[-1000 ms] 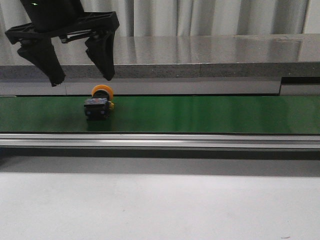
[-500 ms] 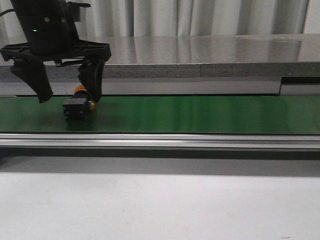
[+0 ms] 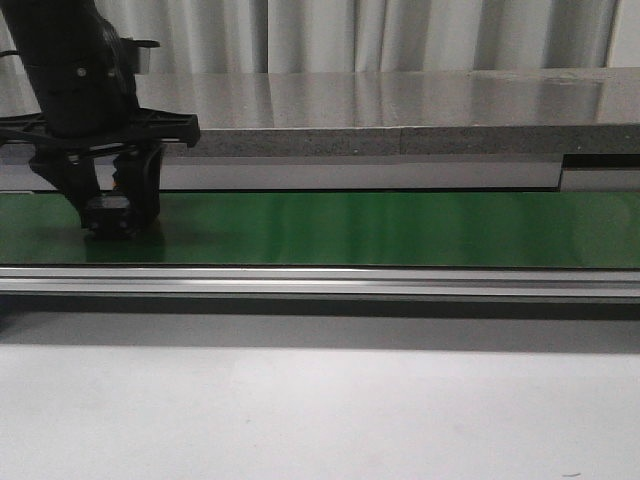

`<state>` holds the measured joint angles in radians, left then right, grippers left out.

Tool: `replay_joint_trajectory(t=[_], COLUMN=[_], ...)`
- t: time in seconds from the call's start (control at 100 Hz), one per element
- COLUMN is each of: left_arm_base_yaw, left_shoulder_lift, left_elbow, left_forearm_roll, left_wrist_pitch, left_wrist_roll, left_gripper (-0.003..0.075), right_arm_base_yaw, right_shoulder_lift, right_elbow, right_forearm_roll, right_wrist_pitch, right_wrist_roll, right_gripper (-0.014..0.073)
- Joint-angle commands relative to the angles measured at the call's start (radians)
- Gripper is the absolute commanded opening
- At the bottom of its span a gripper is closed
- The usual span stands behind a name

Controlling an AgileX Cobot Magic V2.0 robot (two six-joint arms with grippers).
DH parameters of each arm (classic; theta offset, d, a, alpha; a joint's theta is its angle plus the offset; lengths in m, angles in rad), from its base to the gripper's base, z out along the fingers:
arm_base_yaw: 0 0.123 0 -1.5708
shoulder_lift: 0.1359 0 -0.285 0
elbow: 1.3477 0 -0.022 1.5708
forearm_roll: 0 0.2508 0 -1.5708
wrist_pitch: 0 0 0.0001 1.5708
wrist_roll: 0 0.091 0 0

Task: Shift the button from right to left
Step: 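Lower the left gripper onto the button on the belt and grasp it, then lift the button off the belt with the left gripper toward the blue tray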

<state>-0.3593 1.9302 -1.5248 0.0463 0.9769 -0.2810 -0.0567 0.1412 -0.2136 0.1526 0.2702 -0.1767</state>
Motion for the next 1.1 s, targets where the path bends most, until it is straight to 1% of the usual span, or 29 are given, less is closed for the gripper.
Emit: replay_joint_trajectory(t=[0.0, 0.06, 0.19, 0.32, 0.47, 0.56, 0.62, 0.7, 0.84, 0.99, 1.09], left_arm_base_yaw=[0.001, 0.001, 0.009, 0.053, 0.156, 0.234, 0.293, 0.360, 0.456, 0.538, 0.580], left_shoulder_lift=[-0.055, -0.055, -0.077, -0.130, -0.197, -0.210, -0.210, -0.210, -0.210, -0.208, -0.196], left_elbow=[-0.031, -0.031, -0.032, -0.032, -0.032, -0.032, -0.032, -0.032, -0.032, -0.030, -0.030], left_forearm_roll=[-0.011, -0.011, -0.001, 0.001, 0.011, 0.016, 0.016, 0.016, 0.018, 0.020, 0.024], left_wrist_pitch=[-0.014, -0.012, 0.004, 0.008, 0.009, 0.051, 0.090, 0.110, 0.099, 0.068, 0.059], left_wrist_roll=[-0.009, -0.009, -0.007, 0.020, 0.118, 0.210, 0.227, 0.246, 0.344, 0.363, 0.431], left_gripper=[0.0197, 0.0167, 0.0167, 0.0167, 0.0167, 0.0167, 0.0167, 0.0167, 0.0167, 0.0167, 0.0167], right_arm_base_yaw=[0.000, 0.000, 0.000, 0.000, 0.000, 0.000, 0.000, 0.000, 0.000, 0.000, 0.000], right_shoulder_lift=[0.008, 0.008, 0.008, 0.008, 0.008, 0.008, 0.008, 0.008, 0.008, 0.008, 0.008], right_elbow=[-0.026, -0.026, -0.026, -0.026, -0.026, -0.026, -0.026, -0.026, -0.026, -0.026, -0.026], right_forearm_roll=[0.001, 0.001, 0.001, 0.001, 0.001, 0.001, 0.001, 0.001, 0.001, 0.001, 0.001], right_wrist_pitch=[-0.080, -0.080, -0.080, -0.080, -0.080, -0.080, -0.080, -0.080, -0.080, -0.080, -0.080], right_wrist_roll=[-0.004, -0.004, -0.004, -0.004, -0.004, -0.004, -0.004, -0.004, -0.004, -0.004, -0.004], right_gripper=[-0.0067, -0.0067, -0.0067, -0.0067, -0.0067, -0.0067, -0.0067, -0.0067, -0.0067, -0.0067, -0.0067])
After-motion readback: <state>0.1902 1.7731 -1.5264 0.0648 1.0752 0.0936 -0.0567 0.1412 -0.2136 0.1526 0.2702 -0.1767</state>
